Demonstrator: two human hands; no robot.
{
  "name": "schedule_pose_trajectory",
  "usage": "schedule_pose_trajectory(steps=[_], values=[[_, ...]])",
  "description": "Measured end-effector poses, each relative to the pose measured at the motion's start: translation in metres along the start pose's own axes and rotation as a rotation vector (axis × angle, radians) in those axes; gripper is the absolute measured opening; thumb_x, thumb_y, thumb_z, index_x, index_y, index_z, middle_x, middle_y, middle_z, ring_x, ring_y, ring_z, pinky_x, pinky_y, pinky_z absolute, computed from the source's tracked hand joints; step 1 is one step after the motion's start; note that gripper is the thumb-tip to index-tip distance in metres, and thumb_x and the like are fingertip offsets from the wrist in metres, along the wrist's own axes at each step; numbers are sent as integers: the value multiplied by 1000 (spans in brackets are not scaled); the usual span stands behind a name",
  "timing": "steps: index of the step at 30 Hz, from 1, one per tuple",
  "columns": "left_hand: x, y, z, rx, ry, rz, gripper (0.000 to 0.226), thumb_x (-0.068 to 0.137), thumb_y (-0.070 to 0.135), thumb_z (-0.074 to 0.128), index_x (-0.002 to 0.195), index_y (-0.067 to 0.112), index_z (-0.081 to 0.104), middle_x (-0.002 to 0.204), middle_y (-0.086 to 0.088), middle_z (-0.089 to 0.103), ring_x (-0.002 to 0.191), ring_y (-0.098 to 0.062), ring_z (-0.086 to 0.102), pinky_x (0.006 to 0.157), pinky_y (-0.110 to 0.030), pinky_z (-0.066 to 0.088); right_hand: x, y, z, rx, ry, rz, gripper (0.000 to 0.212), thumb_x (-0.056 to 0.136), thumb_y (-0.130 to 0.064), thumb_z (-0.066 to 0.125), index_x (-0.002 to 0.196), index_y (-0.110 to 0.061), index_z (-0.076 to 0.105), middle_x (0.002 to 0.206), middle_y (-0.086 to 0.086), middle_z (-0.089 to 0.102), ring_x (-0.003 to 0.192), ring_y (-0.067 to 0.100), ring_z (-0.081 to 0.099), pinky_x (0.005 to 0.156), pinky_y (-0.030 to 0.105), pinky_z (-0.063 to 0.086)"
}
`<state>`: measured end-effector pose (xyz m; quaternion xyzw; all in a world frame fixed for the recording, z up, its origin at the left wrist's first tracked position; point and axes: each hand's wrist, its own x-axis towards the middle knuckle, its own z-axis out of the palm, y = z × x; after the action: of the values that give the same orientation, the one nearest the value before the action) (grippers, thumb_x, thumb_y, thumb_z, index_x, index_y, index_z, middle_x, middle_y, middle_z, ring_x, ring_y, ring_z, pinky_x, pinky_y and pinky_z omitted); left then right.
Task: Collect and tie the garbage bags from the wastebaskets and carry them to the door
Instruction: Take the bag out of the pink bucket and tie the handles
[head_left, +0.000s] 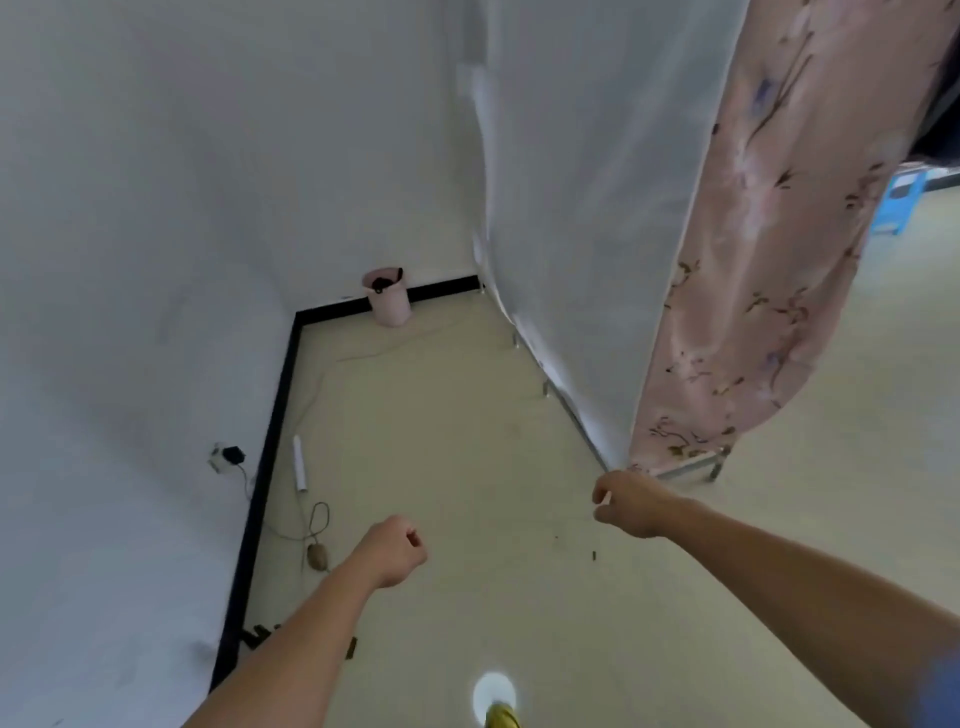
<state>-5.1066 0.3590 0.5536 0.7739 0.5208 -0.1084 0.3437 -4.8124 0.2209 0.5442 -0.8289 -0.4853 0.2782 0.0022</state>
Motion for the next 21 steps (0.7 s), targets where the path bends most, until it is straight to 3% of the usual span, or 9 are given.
schedule_pose_trajectory(steps=[4,8,13,21], values=[[92,-7,-39,-38,-10,-63,6,87,19,56,84,14,58,79,-7,62,64,-20,55,47,-19,37,110,-33,-27,-35,-49,-99,32,91,-39,57,118,-23,61,126,2,60,111,23,58,90,33,48],[188,2,-102,-73,15,-68,5,87,21,59,84,16,57,77,-3,59,62,-17,55,46,-18,37,219,-61,-77,-33,-71,-84,32,90,-38,58,118,-23,61,127,2,60,112,23,57,90,31,46],[294,26,-201,-63,97,-27,11,89,21,59,93,12,62,94,-9,61,79,-19,54,64,-23,43,327,-97,-158,15,-36,-96,33,92,-38,57,121,-22,60,123,1,62,109,21,59,90,31,46],[484,65,-291,-74,94,-78,8,88,23,60,88,15,59,88,-5,58,76,-20,56,61,-23,41,533,-120,-243,26,-66,-150,32,91,-37,60,118,-20,61,119,1,62,103,21,61,88,30,48]])
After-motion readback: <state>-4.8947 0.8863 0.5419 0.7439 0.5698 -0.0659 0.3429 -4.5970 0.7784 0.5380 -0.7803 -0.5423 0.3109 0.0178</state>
